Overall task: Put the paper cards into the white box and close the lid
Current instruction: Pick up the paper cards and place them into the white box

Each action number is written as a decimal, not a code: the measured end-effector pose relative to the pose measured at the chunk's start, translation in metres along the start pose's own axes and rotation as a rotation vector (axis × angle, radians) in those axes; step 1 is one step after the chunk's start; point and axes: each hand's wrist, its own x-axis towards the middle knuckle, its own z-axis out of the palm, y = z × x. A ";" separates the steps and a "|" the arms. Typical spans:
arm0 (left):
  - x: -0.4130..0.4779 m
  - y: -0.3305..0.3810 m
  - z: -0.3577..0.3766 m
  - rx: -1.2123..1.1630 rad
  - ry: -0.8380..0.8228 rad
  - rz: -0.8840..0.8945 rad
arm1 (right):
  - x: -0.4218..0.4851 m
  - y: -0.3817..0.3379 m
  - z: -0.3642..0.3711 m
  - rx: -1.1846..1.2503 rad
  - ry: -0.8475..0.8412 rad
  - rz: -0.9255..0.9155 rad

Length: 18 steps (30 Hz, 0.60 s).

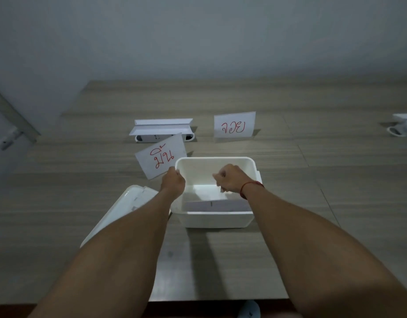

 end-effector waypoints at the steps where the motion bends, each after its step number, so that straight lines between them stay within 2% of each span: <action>1: 0.000 0.001 -0.001 0.011 -0.004 -0.003 | 0.003 -0.004 -0.002 -0.027 0.040 -0.005; 4: 0.006 0.002 -0.004 -0.003 -0.003 -0.041 | 0.014 -0.017 -0.012 -0.154 0.244 -0.052; 6: 0.014 0.006 -0.010 -0.024 0.033 -0.054 | 0.022 -0.023 -0.018 -0.229 0.316 -0.099; 10: 0.044 0.015 -0.028 0.129 0.200 0.020 | 0.044 -0.017 -0.022 -0.448 0.171 -0.060; 13: 0.071 0.024 -0.040 0.310 0.290 0.110 | 0.062 -0.009 -0.015 -0.487 0.107 -0.042; 18: 0.114 0.015 -0.041 0.528 0.284 0.131 | 0.081 -0.004 -0.011 -0.486 0.085 -0.049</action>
